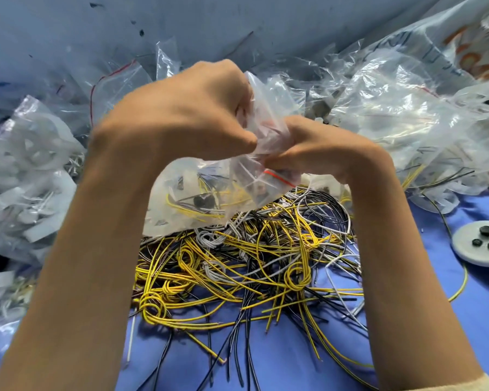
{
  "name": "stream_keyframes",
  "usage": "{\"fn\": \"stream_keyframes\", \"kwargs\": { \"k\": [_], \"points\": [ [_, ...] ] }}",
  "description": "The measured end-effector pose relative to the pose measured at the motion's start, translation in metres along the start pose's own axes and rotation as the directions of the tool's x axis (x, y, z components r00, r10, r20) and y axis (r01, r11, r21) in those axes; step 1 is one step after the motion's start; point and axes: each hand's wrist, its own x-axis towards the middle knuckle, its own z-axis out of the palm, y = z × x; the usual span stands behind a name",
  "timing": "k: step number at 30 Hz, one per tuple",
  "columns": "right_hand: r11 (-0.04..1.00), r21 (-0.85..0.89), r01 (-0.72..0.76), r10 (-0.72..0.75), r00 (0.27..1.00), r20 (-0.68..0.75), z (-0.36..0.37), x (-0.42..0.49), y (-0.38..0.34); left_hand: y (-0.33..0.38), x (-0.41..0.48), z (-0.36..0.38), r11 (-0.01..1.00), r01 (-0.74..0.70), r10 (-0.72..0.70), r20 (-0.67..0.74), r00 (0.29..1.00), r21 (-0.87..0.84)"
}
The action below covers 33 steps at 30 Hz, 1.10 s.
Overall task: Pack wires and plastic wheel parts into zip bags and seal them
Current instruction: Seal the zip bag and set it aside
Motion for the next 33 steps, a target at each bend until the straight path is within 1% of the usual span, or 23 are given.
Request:
{"fn": "stream_keyframes", "kwargs": {
  "k": [3,6,8,10,12,14,16,17,19,20,22,24,25,26,27,28,29,30,31,32,33],
  "points": [
    [1.000,0.010,-0.010,0.010,1.000,0.008,0.001,-0.002,-0.003,-0.009,-0.008,-0.004,0.997,-0.040,0.044,0.057,0.997,-0.068],
    [0.999,-0.006,-0.041,0.041,0.999,0.023,0.006,0.000,-0.005,-0.013,-0.010,-0.002,0.985,-0.019,0.033,0.080,0.996,-0.171],
    [0.998,-0.008,-0.057,0.057,0.997,0.050,0.009,0.002,-0.007,-0.010,-0.007,0.002,0.978,-0.009,0.024,0.072,0.997,-0.209],
    [0.998,0.009,-0.056,0.055,0.996,0.070,0.011,0.002,-0.007,-0.006,-0.004,0.007,0.978,-0.004,0.014,0.045,0.999,-0.209],
    [0.999,-0.004,-0.044,0.045,0.995,0.093,0.011,0.001,-0.009,-0.003,-0.002,0.012,0.982,-0.020,0.018,-0.008,1.000,-0.186],
    [0.999,0.023,-0.024,0.021,0.992,0.124,0.011,0.000,-0.011,-0.002,0.000,0.014,0.981,-0.030,0.018,-0.068,0.998,-0.194],
    [0.998,0.028,-0.048,0.044,0.990,0.136,0.012,0.000,-0.013,0.000,0.001,0.015,0.977,-0.033,0.011,-0.104,0.995,-0.211],
    [0.997,-0.007,-0.079,0.079,0.988,0.133,0.013,0.002,-0.012,0.001,0.001,0.015,0.975,-0.033,0.008,-0.115,0.993,-0.222],
    [0.983,-0.132,-0.126,0.141,0.984,0.110,0.014,0.006,-0.009,0.001,0.002,0.016,0.968,-0.021,-0.012,-0.130,0.991,-0.250],
    [0.975,-0.182,-0.126,0.145,0.985,0.093,0.015,0.008,-0.008,0.001,0.003,0.016,0.966,-0.012,-0.025,-0.138,0.990,-0.260],
    [0.974,-0.203,-0.102,0.113,0.993,0.041,0.015,0.010,-0.007,0.000,0.003,0.016,0.963,-0.001,-0.040,-0.147,0.988,-0.269],
    [0.991,-0.128,-0.048,0.048,0.999,-0.002,0.016,0.011,-0.004,0.000,0.002,0.015,0.957,-0.008,-0.036,-0.145,0.989,-0.289],
    [0.999,-0.035,-0.021,0.020,0.999,-0.027,0.017,0.012,-0.003,0.000,0.002,0.015,0.952,-0.011,-0.032,-0.137,0.990,-0.305],
    [0.993,0.114,0.009,-0.004,0.999,-0.048,0.019,0.012,-0.003,0.000,0.002,0.014,0.946,-0.015,-0.029,-0.130,0.991,-0.322],
    [0.950,0.311,0.041,-0.023,0.998,-0.061,0.019,0.013,-0.004,0.000,0.002,0.014,0.941,-0.015,-0.030,-0.127,0.991,-0.339],
    [0.851,0.520,0.068,-0.037,0.997,-0.070,0.019,0.014,-0.003,-0.001,0.003,0.014,0.937,-0.012,-0.036,-0.129,0.991,-0.350],
    [0.743,0.664,0.084,-0.055,0.996,-0.065,0.019,0.014,-0.002,-0.002,0.004,0.014,0.934,-0.005,-0.046,-0.135,0.990,-0.356],
    [0.675,0.733,0.085,-0.080,0.996,-0.042,0.018,0.014,-0.001,-0.004,0.004,0.014,0.934,0.000,-0.056,-0.147,0.988,-0.356],
    [0.663,0.745,0.069,-0.108,0.994,0.005,0.017,0.012,-0.001,-0.006,0.004,0.012,0.935,0.005,-0.066,-0.160,0.985,-0.355],
    [0.694,0.719,0.040,-0.122,0.991,0.062,0.016,0.011,0.001,-0.007,0.003,0.011,0.933,0.007,-0.074,-0.172,0.982,-0.360],
    [0.760,0.649,0.002,-0.105,0.987,0.119,0.016,0.009,0.001,-0.008,0.002,0.010,0.927,0.009,-0.081,-0.179,0.981,-0.374]
  ]
}}
